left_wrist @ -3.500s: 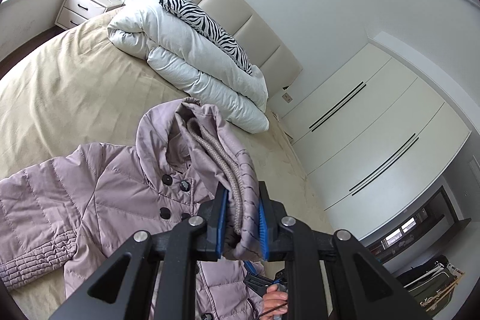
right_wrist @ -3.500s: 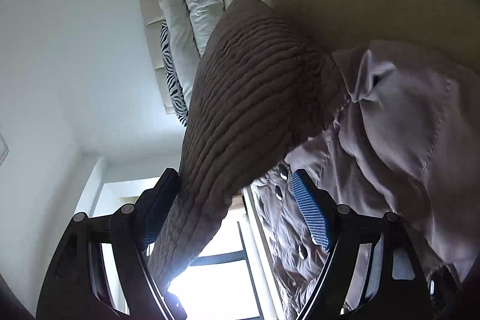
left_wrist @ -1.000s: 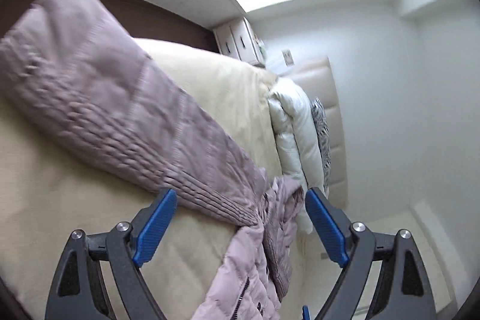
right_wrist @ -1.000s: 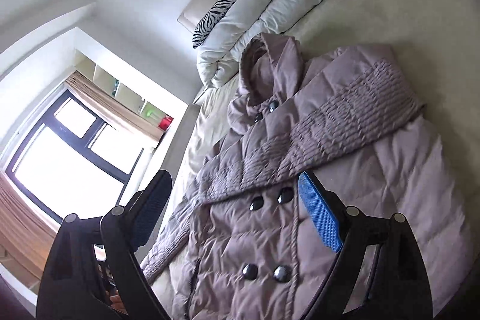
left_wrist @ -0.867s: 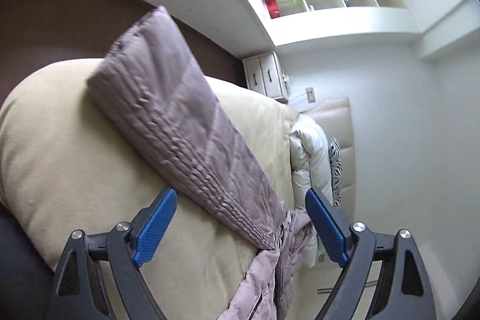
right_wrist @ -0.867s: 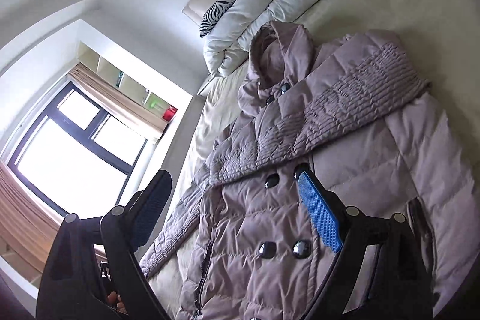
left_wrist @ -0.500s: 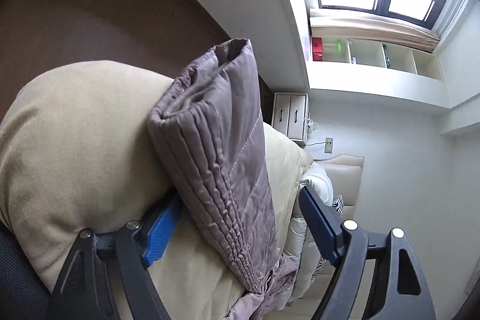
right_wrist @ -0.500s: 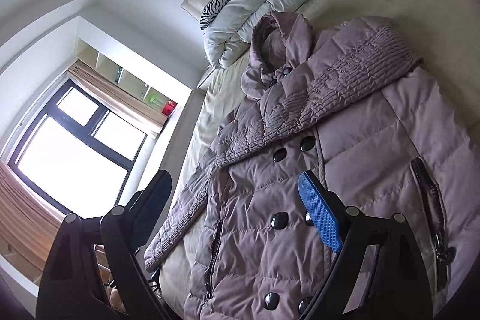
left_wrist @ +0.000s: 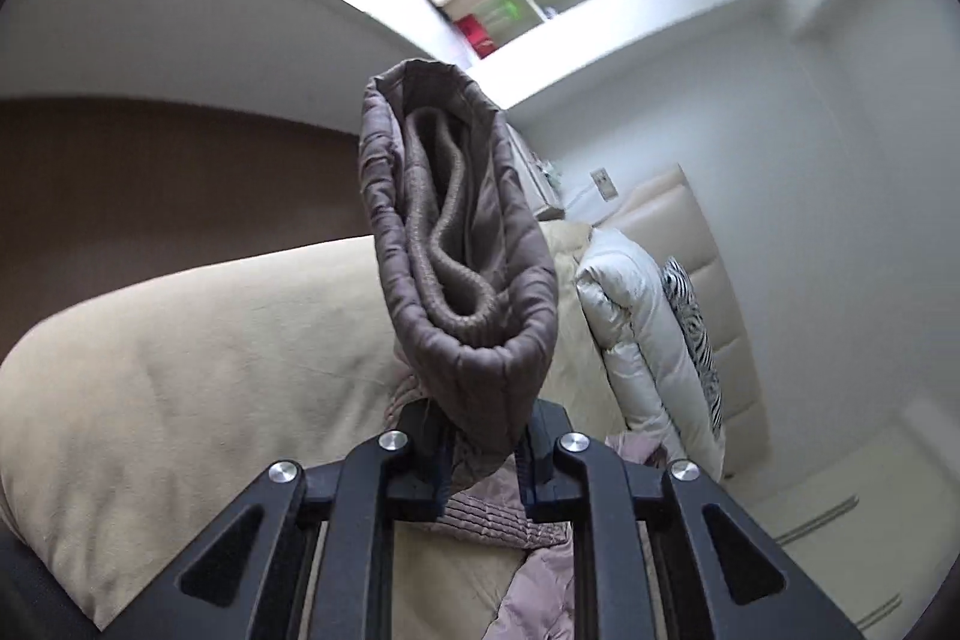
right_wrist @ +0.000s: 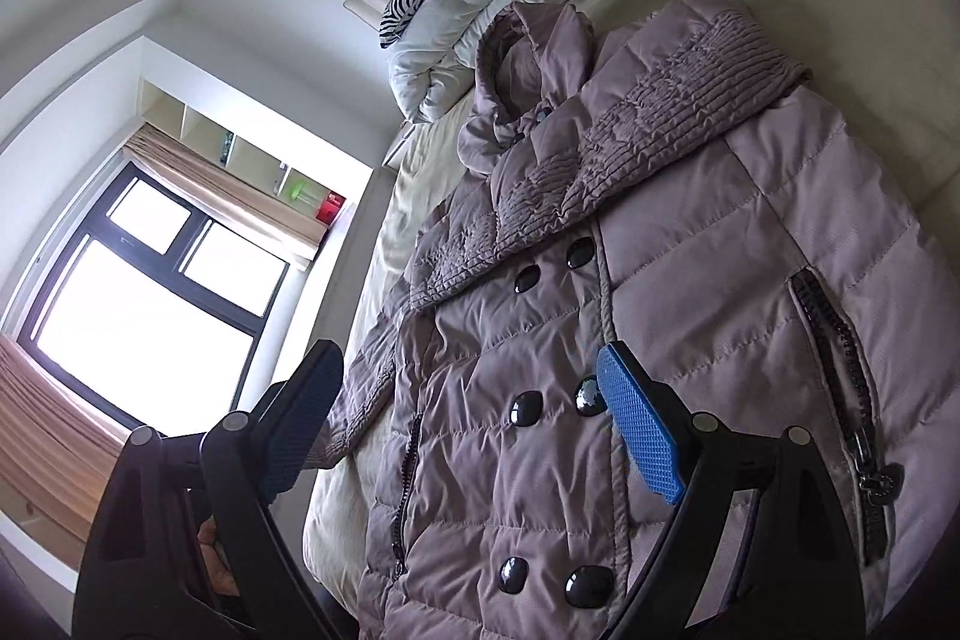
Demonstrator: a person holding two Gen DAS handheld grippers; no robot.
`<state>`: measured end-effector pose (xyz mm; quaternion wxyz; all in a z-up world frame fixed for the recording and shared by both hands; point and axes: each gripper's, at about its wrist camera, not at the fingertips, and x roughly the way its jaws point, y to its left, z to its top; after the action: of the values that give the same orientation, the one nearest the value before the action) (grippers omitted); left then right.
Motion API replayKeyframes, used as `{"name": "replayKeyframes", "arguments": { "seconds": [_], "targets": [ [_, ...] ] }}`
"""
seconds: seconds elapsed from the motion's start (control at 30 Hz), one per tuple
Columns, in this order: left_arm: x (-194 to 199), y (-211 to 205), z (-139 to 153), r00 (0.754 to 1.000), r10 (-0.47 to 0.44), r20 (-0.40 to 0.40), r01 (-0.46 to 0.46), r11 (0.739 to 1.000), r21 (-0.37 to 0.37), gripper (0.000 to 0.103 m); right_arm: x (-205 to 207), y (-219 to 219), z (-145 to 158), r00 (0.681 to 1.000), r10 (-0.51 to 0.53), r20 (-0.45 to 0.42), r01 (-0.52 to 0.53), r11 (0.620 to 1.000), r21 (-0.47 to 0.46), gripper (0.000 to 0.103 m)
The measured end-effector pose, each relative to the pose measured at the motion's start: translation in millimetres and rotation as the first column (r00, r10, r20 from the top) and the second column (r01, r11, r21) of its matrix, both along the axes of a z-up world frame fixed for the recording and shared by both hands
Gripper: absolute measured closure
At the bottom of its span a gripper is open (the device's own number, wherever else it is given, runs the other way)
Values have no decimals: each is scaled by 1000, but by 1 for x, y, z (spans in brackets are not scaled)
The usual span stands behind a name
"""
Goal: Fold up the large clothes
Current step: 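Grasp the other sleeve cuff with the left gripper and lift it, then fold the held sleeve across the coat front with the left gripper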
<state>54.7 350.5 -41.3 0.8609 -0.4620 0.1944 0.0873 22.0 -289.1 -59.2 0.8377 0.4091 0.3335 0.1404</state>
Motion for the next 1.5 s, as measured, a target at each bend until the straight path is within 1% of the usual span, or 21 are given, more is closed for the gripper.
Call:
{"name": "replayKeyframes", "arguments": {
  "seconds": [0.03, 0.07, 0.1, 0.13, 0.2, 0.3, 0.37, 0.5, 0.63, 0.7, 0.87, 0.93, 1.0, 1.07, 1.1, 1.13, 1.17, 1.27, 1.33, 1.4, 1.5],
  "targets": [
    [11, -24, 17, 998, -59, 2, 59, 993, 98, 85, 1, 0, 0, 1000, 3, 1, -3, 1000, 3, 16],
    [23, -50, 30, 993, -119, -1, 118, 975, 186, 85, 2, -1, -1, 1000, 6, 1, -6, 1000, 10, 16],
    [35, -79, 40, 982, -186, -17, 183, 944, 275, 85, 3, -1, -3, 1000, 9, -1, -9, 1000, 18, 16],
    [46, -110, 46, 968, -248, -43, 247, 898, 364, 85, 5, -2, -4, 1000, 13, -5, -12, 999, 29, 16],
    [63, -171, 44, 927, -357, -117, 365, 782, 506, 85, 11, -3, -8, 1000, 23, -17, -22, 998, 57, 16],
    [76, -250, 15, 859, -453, -239, 494, 613, 617, 85, 22, -4, -14, 998, 61, -34, -57, 993, 103, 16],
    [78, -286, -9, 822, -477, -312, 552, 529, 645, 85, 32, -1, -20, 994, 94, -50, -87, 987, 135, 16],
    [78, -322, -40, 778, -495, -387, 611, 451, 651, 85, 56, 11, -31, 982, 176, -64, -158, 961, 226, 16],
    [61, -342, -51, 765, -494, -415, 617, 373, 693, 85, 89, 39, -35, 963, 257, -86, -227, 938, 260, 16],
    [59, -345, -53, 762, -491, -423, 618, 354, 702, 85, 106, 55, -35, 951, 288, -112, -252, 934, 255, 16],
    [51, -343, -59, 760, -490, -428, 619, 342, 707, 85, 145, 102, -31, 898, 408, -163, -365, 899, 243, 16],
    [51, -343, -58, 759, -497, -420, 619, 350, 704, 84, 159, 120, -34, 869, 457, -193, -413, 882, 228, 28],
    [50, -339, -57, 758, -500, -418, 623, 364, 693, 82, 171, 132, -41, 847, 484, -221, -435, 869, 235, 46],
    [49, -334, -56, 762, -502, -410, 620, 378, 688, 71, 179, 136, -42, 840, 488, -235, -437, 867, 240, 67],
    [47, -331, -56, 766, -500, -403, 614, 387, 688, 63, 181, 137, -41, 841, 484, -240, -436, 870, 229, 73],
    [45, -326, -56, 773, -499, -390, 607, 406, 683, 43, 183, 136, -36, 846, 479, -233, -436, 874, 215, 76],
    [43, -319, -55, 783, -498, -373, 597, 430, 677, 29, 184, 134, -30, 854, 470, -225, -434, 880, 191, 83],
    [35, -294, -49, 808, -507, -301, 565, 521, 640, 21, 188, 126, -3, 874, 450, -180, -429, 891, 147, 84],
    [35, -278, -46, 826, -497, -267, 544, 579, 607, 17, 190, 118, 24, 889, 437, -137, -421, 898, 130, 84],
    [41, -266, -46, 842, -473, -259, 526, 619, 583, 14, 193, 112, 55, 899, 431, -84, -420, 900, 120, 85],
    [56, -246, -51, 855, -453, -253, 515, 687, 512, 13, 196, 106, 111, 905, 425, 8, -424, 901, 95, 85]
  ]
}}
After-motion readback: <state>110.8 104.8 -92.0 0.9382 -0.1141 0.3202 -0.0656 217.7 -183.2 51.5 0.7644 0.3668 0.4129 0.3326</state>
